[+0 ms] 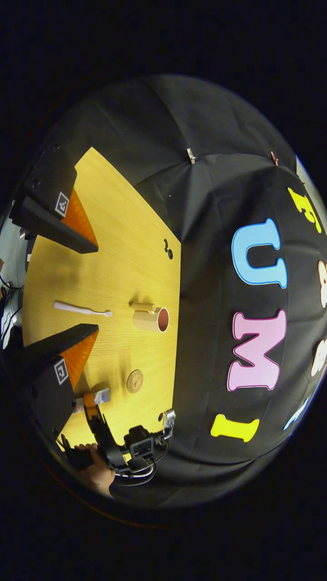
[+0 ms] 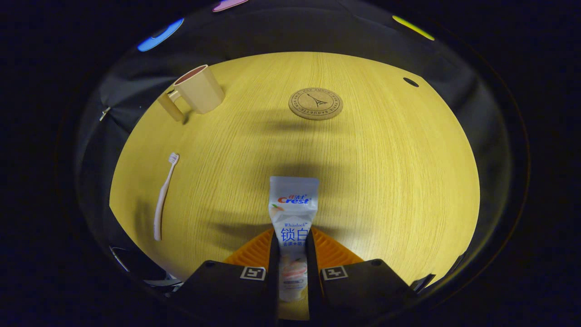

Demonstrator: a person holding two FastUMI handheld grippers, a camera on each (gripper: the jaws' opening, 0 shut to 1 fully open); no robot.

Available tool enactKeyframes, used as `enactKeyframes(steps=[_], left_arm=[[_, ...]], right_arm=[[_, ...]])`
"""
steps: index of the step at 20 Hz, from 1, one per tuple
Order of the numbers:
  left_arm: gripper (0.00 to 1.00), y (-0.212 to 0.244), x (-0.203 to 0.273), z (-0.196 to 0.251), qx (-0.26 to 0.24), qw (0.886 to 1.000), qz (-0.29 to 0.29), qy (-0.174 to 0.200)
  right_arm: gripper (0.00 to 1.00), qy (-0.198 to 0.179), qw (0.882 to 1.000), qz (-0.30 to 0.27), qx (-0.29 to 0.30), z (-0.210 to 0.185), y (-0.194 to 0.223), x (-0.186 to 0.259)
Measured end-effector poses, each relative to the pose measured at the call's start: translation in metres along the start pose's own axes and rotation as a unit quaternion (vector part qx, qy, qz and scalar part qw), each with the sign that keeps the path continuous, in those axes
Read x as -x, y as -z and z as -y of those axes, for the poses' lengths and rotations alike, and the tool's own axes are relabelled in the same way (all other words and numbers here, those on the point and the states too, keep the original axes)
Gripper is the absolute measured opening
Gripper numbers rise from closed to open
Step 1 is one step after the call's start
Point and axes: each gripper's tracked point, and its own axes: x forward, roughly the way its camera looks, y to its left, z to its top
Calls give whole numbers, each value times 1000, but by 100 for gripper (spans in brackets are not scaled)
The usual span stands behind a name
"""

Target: Put the toothbrush and toothpaste on the desktop into the cup, then pick up the cup and place it on the coaster on the desktop.

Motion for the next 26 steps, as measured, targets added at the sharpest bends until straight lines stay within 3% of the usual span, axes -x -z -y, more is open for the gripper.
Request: enactKeyframes(steps=[3, 8, 10, 15, 16, 17, 23, 25, 26], left_arm=[[97, 10, -23, 2, 17, 999, -26, 17], [98, 59, -69, 13, 45, 989, -133, 39], [97, 74, -80, 24, 30, 983, -169, 58], [96, 100, -112, 35, -15, 970, -234, 58], [90, 103, -117, 35, -21, 967, -247, 57], [94, 106, -122, 35, -26, 965, -256, 58], [84, 119, -135, 38, -47, 948, -305, 71], [70, 122, -134, 38, -58, 944, -316, 76], [58, 122, -135, 40, -64, 942, -320, 80]], right_arm=[[30, -9, 999, 33, 2, 11, -15, 21], [30, -25, 996, 82, -27, 26, -37, 56], [30, -32, 994, 98, -41, 31, -42, 70], [30, -51, 987, 137, -70, 33, -53, 105], [29, -57, 985, 145, -76, 32, -56, 110], [29, -60, 983, 153, -78, 32, -59, 114], [29, -57, 982, 163, -79, 39, -56, 116], [29, -57, 982, 160, -78, 38, -55, 115], [29, -58, 982, 160, -77, 36, -56, 114]])
